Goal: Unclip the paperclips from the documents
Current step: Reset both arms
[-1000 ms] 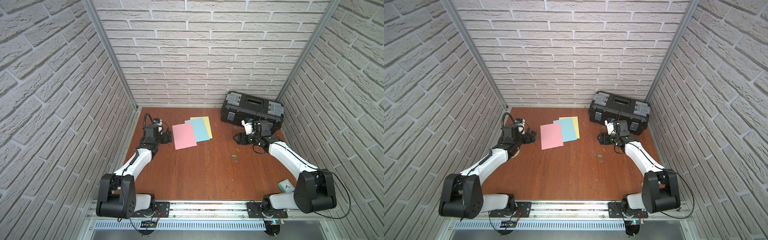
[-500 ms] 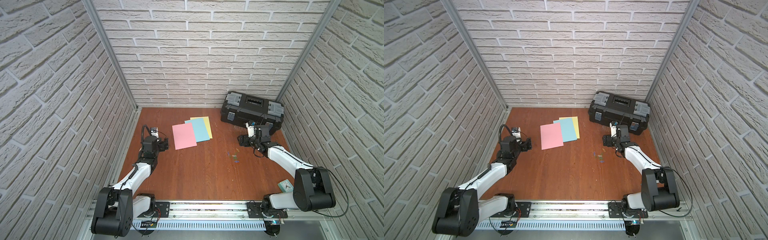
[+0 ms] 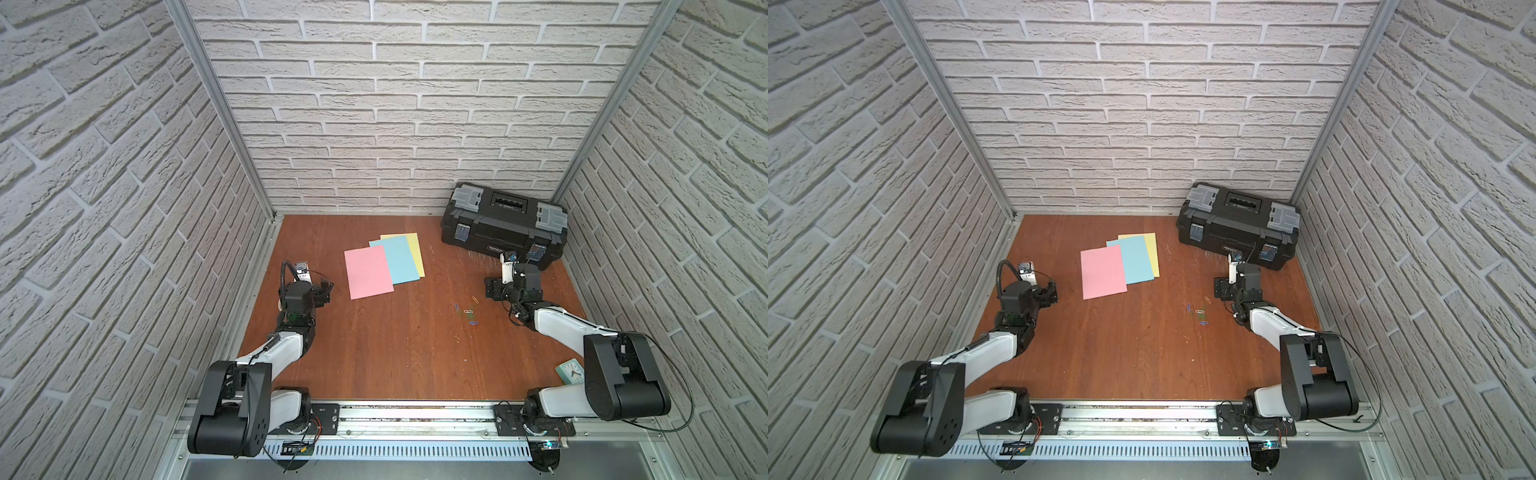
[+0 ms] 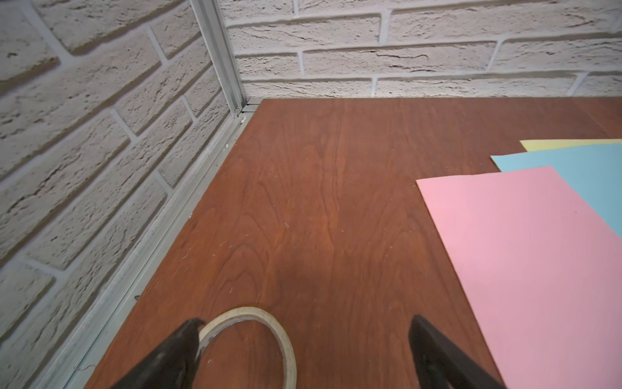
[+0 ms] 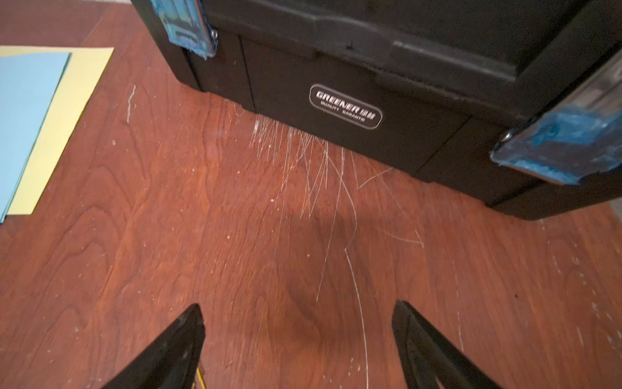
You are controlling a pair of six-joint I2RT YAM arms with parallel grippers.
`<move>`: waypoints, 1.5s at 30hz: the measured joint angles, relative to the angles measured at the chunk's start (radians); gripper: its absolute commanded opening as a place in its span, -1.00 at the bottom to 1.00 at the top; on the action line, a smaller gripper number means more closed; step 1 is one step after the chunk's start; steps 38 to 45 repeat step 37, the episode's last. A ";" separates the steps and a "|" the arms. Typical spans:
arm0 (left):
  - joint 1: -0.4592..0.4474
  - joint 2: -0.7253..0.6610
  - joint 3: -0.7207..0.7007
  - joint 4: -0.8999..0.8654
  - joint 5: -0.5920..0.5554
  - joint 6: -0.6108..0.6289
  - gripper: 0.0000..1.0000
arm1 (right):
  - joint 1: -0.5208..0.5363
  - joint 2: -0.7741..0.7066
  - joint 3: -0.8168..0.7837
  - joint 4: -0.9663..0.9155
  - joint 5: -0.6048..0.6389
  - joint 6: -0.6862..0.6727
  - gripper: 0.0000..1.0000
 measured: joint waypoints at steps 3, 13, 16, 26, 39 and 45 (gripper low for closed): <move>0.013 0.045 -0.025 0.064 -0.006 -0.003 0.92 | -0.002 0.009 -0.024 0.067 -0.008 -0.008 0.75; 0.065 0.126 -0.036 0.235 -0.005 0.013 0.91 | -0.008 0.059 -0.121 0.306 -0.058 -0.036 0.74; 0.076 0.184 -0.036 0.285 -0.005 0.013 0.91 | -0.008 0.068 -0.141 0.358 -0.060 -0.039 0.75; 0.080 0.254 -0.036 0.357 0.005 0.014 0.92 | -0.008 0.090 -0.166 0.459 -0.056 -0.040 1.00; 0.080 0.257 -0.036 0.369 0.014 0.014 0.95 | -0.008 0.094 -0.173 0.490 -0.053 -0.041 1.00; 0.080 0.257 -0.036 0.369 0.014 0.014 0.95 | -0.008 0.094 -0.173 0.490 -0.053 -0.041 1.00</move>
